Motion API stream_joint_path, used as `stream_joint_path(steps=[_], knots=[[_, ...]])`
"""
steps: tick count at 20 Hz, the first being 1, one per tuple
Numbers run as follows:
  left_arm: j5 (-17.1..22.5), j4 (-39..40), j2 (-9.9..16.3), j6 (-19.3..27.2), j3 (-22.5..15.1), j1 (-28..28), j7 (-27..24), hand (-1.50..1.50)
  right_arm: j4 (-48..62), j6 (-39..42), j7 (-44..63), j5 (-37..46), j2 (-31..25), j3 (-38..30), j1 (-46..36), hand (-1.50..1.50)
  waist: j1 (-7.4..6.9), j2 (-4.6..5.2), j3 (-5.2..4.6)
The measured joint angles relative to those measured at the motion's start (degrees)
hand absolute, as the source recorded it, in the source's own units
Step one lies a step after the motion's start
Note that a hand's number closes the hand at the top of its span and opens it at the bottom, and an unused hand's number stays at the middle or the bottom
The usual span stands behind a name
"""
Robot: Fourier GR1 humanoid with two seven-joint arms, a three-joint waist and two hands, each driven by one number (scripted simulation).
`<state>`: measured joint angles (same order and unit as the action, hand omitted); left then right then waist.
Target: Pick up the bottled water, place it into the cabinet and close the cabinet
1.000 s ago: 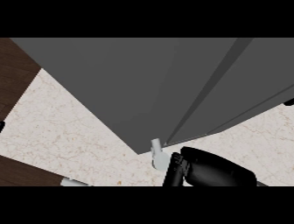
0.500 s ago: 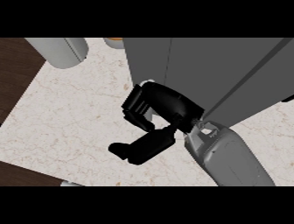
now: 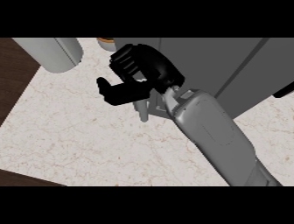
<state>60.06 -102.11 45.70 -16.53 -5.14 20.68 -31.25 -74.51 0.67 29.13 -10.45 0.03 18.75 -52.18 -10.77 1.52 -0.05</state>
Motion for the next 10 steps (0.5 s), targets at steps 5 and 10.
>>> stream_joint_path(steps=[5, 10], knots=[[0.1, 0.0, -0.3, -0.8, 0.4, 1.0, -0.5, -1.50, 3.1, -4.2, -1.4, -2.8, 0.0, 1.3, -1.7, -1.50, 0.46, -0.61, -0.05], [-0.1, 0.1, -0.5, -1.3, 0.7, 1.8, -0.8, -1.50, 4.8, -7.6, -3.1, -6.4, 0.0, 2.6, -2.7, -1.50, 0.86, -0.92, -0.28]])
